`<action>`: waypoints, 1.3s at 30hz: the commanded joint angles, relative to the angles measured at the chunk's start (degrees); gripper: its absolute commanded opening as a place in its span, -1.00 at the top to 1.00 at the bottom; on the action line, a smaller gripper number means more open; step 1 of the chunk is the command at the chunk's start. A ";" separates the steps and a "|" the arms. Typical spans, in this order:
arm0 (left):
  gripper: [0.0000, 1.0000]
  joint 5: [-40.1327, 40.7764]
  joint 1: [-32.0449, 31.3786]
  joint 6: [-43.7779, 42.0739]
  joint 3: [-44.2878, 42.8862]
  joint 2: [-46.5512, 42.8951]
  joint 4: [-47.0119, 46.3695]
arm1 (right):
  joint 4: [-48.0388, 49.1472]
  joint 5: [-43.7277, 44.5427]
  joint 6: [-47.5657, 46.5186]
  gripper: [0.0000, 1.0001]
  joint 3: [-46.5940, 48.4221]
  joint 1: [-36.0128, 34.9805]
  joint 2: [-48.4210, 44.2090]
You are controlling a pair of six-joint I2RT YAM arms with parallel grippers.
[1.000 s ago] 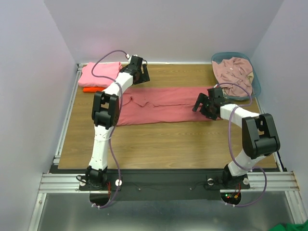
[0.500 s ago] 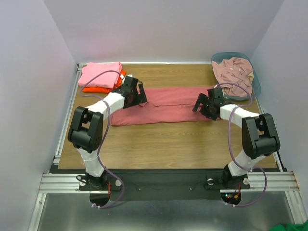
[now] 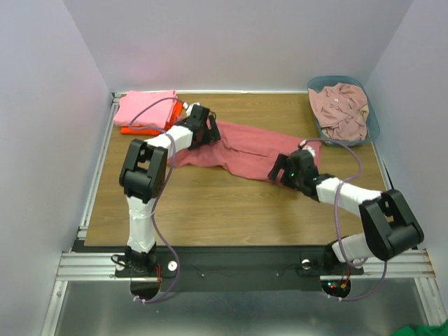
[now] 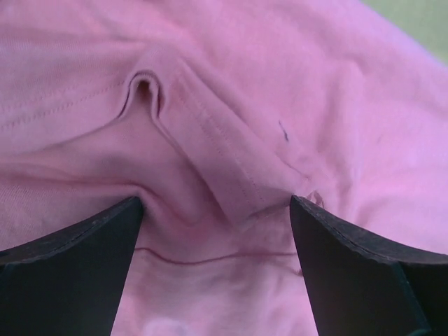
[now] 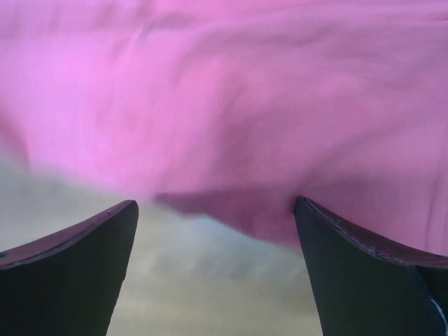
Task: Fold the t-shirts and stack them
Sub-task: Fold the tshirt
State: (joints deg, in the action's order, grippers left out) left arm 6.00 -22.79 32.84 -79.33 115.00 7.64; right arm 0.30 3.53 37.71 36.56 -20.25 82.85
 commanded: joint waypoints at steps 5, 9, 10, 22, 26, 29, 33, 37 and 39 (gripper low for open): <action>-0.97 -10.03 -2.70 -4.18 -38.44 23.49 6.32 | -8.30 -6.25 17.99 -1.00 -9.67 -34.21 -4.90; -0.97 -15.83 -5.86 -8.49 -55.74 33.43 7.67 | -7.68 -4.59 13.73 -1.00 -0.73 -48.54 -1.21; -0.97 -16.80 -6.13 -9.97 -57.06 33.88 6.00 | -7.68 -4.58 12.48 -1.00 0.78 -49.70 -1.37; -0.97 -22.96 -5.95 -7.09 -56.63 33.44 -12.01 | -13.37 8.58 8.16 -1.00 6.33 -51.12 -22.28; -0.97 -26.98 -5.95 -4.63 -60.58 36.43 -14.76 | -20.06 19.74 14.38 -1.00 6.43 -51.03 -26.68; -0.97 -31.41 -7.44 -6.28 -57.27 33.99 -13.97 | -22.52 24.41 16.59 -1.00 4.49 -49.98 -29.58; -0.97 -20.18 -9.64 -12.88 -51.02 21.80 -11.78 | -25.95 25.47 19.67 -1.00 3.17 -45.33 -32.04; -0.97 -21.29 -10.35 -12.71 -47.51 12.31 -9.15 | -27.80 26.52 19.24 -1.00 3.00 -42.51 -31.35; -0.97 -19.55 -10.61 -13.33 -42.26 5.28 -6.08 | -28.42 27.67 18.01 -1.00 3.43 -40.24 -29.51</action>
State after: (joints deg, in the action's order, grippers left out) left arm -15.84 -32.82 22.13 -125.16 138.63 1.65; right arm -25.47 26.61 55.33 39.53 -63.20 51.81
